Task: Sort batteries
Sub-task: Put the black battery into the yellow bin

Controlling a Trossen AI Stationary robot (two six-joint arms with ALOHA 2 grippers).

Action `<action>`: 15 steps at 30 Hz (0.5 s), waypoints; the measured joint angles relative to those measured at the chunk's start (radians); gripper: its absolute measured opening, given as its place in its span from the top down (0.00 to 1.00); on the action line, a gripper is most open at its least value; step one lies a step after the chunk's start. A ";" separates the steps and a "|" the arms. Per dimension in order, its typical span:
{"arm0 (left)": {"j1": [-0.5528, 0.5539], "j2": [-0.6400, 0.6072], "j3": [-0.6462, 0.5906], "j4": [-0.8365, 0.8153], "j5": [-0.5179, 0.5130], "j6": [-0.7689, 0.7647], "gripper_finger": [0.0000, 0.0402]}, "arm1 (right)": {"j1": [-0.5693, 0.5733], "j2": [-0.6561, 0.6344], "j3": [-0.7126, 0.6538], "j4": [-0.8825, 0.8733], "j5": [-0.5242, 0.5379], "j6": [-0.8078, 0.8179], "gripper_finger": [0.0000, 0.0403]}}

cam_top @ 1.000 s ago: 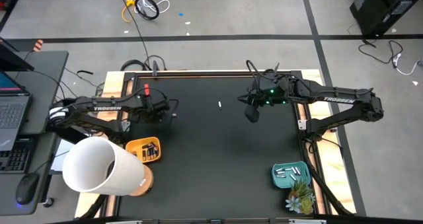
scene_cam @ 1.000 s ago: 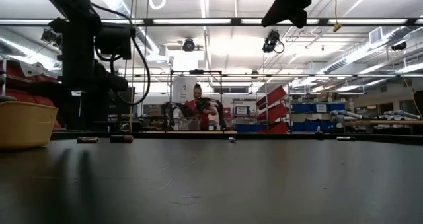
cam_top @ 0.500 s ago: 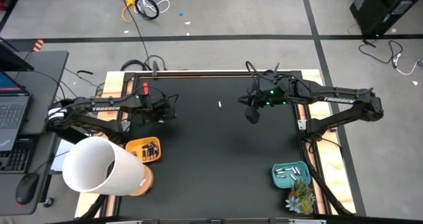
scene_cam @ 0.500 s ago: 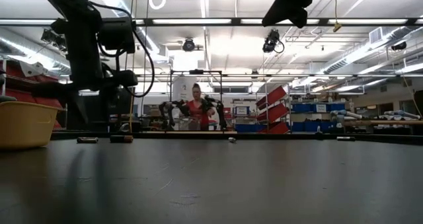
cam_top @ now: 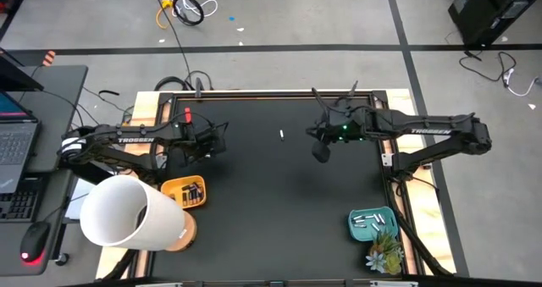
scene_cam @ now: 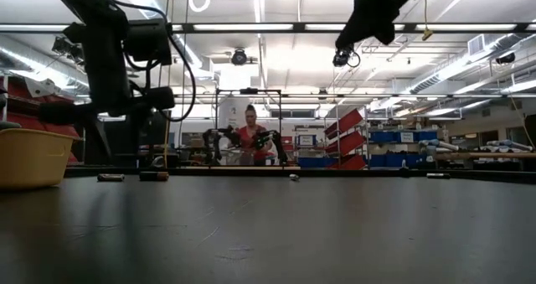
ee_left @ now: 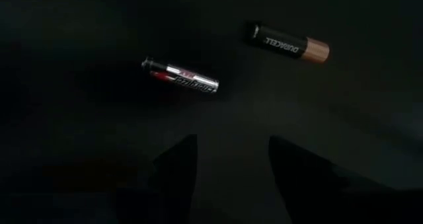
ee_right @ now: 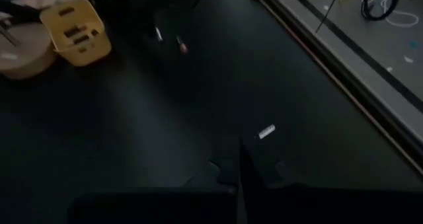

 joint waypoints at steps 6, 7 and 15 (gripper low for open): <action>0.000 0.000 0.000 -0.017 -0.017 0.033 0.50 | -0.004 0.000 -0.037 0.047 -0.056 -0.042 1.00; 0.000 0.000 0.000 -0.030 -0.018 0.065 0.50 | -0.007 0.000 -0.037 0.060 -0.069 -0.057 1.00; 0.021 -0.003 0.003 -0.151 -0.122 0.376 0.50 | -0.055 0.000 -0.037 0.229 -0.169 -0.186 1.00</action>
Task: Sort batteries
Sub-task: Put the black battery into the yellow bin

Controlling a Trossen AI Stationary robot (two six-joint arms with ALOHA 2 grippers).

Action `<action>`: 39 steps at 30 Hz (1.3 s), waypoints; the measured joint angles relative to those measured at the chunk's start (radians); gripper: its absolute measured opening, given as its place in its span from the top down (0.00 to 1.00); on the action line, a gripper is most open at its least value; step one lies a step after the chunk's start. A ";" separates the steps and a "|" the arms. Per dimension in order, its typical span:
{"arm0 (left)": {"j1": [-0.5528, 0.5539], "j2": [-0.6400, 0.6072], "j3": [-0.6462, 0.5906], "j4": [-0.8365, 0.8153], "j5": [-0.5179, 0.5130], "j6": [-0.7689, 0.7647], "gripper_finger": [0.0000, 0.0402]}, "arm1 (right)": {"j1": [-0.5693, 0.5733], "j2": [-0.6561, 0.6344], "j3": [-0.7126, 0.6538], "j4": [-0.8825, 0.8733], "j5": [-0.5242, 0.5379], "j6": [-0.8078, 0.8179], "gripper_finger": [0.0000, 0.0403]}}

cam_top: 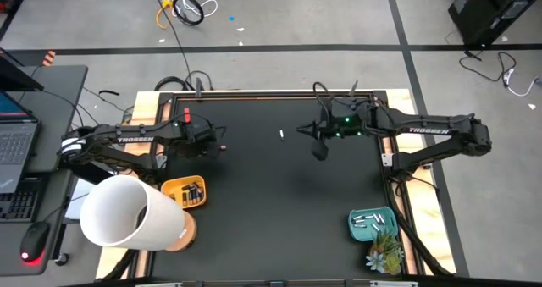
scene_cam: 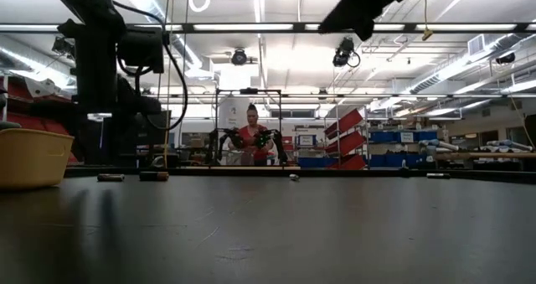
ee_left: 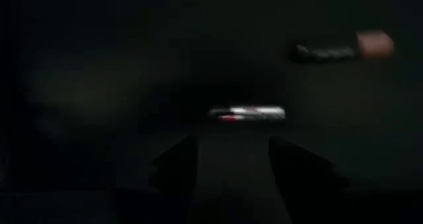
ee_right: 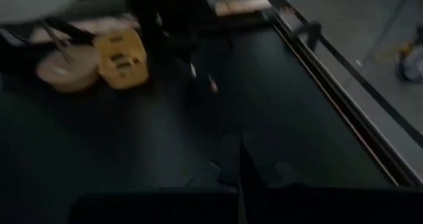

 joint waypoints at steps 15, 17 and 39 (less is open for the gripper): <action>-0.002 0.000 0.006 0.041 0.016 0.515 0.50 | -0.040 0.003 0.000 0.039 -0.105 0.006 1.00; -0.002 0.000 0.006 0.069 0.016 0.515 0.50 | -0.040 0.004 0.000 0.040 -0.095 0.005 1.00; -0.002 0.000 0.005 0.745 0.017 0.512 0.50 | -0.079 0.023 0.000 0.153 -0.055 -0.059 1.00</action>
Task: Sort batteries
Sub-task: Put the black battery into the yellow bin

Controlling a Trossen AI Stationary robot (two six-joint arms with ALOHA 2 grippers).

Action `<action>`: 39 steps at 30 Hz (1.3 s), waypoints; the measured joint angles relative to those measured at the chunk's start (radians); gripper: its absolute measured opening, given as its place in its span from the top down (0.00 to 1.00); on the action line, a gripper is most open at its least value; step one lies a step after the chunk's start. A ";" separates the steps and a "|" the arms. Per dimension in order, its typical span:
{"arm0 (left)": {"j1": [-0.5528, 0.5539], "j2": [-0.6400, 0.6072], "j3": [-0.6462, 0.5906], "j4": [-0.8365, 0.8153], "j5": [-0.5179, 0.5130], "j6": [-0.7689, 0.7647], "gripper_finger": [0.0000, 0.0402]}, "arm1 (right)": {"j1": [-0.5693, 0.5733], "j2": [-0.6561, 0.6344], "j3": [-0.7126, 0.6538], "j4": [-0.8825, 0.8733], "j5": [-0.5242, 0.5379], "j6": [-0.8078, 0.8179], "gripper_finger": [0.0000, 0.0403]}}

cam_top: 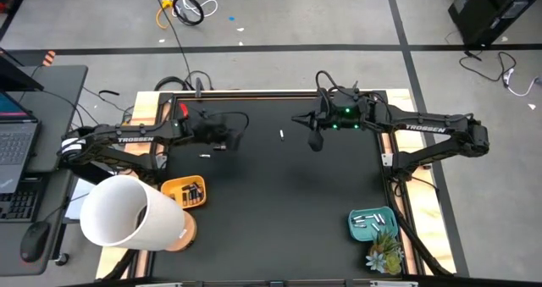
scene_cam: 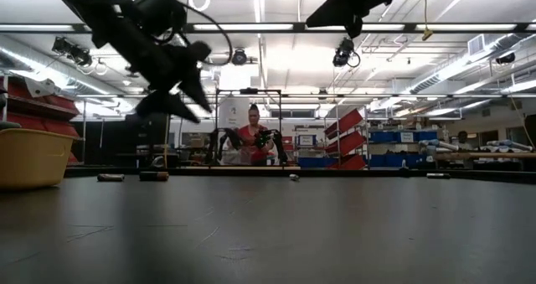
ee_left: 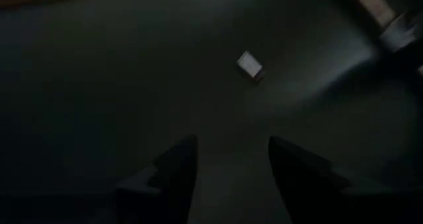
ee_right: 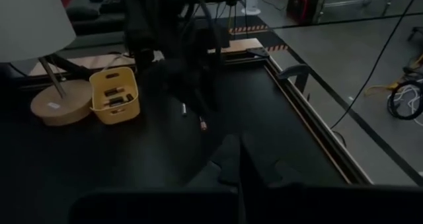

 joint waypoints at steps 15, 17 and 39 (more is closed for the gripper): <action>0.000 0.000 0.000 0.563 0.000 0.000 0.50 | 0.001 0.000 0.000 0.026 -0.001 0.074 1.00; 0.000 0.000 0.000 0.609 0.000 0.000 0.50 | 0.001 -0.001 0.000 0.046 -0.001 0.073 1.00; 0.000 0.000 0.000 0.694 0.000 0.000 0.50 | -0.047 -0.001 0.000 0.082 -0.067 0.065 1.00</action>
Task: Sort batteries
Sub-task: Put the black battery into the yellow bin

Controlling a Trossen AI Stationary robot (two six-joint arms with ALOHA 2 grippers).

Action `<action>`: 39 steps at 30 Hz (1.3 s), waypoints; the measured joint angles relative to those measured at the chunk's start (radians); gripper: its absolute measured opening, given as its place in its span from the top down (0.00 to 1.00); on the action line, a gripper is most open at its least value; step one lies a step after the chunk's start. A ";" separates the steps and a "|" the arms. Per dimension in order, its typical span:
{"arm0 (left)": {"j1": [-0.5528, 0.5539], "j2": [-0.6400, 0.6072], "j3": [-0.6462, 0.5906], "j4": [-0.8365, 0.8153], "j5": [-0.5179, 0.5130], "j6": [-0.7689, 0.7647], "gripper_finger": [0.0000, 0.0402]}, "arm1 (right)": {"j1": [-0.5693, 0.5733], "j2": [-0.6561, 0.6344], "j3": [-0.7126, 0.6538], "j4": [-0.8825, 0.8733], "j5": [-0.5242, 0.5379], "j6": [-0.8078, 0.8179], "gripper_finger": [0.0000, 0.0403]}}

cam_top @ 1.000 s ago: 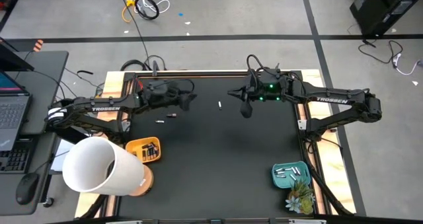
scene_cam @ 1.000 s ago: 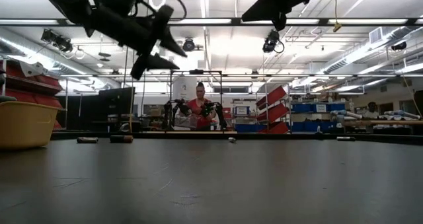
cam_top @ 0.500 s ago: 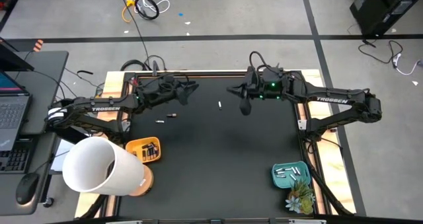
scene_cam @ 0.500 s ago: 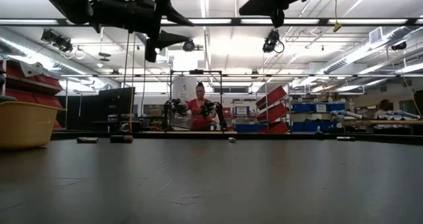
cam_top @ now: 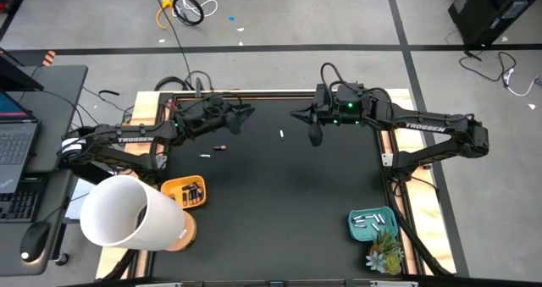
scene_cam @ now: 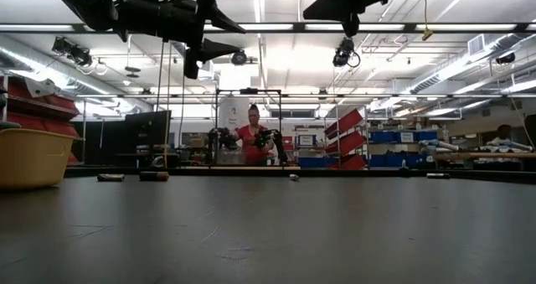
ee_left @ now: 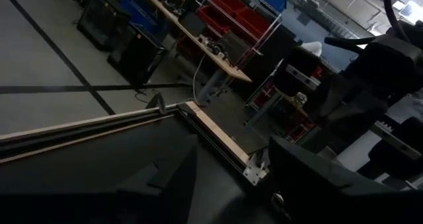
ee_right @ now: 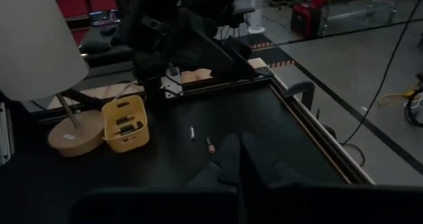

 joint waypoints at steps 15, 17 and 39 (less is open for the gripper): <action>0.000 0.000 0.000 -0.001 0.000 0.000 0.50 | -0.039 0.000 0.000 0.030 -0.023 -0.075 1.00; 0.000 0.000 0.000 0.000 0.000 0.005 0.50 | -0.039 0.000 0.000 0.030 -0.031 -0.075 1.00; 0.018 0.037 0.001 -0.084 0.071 -0.417 0.50 | -0.032 -0.002 0.000 0.019 -0.109 -0.043 1.00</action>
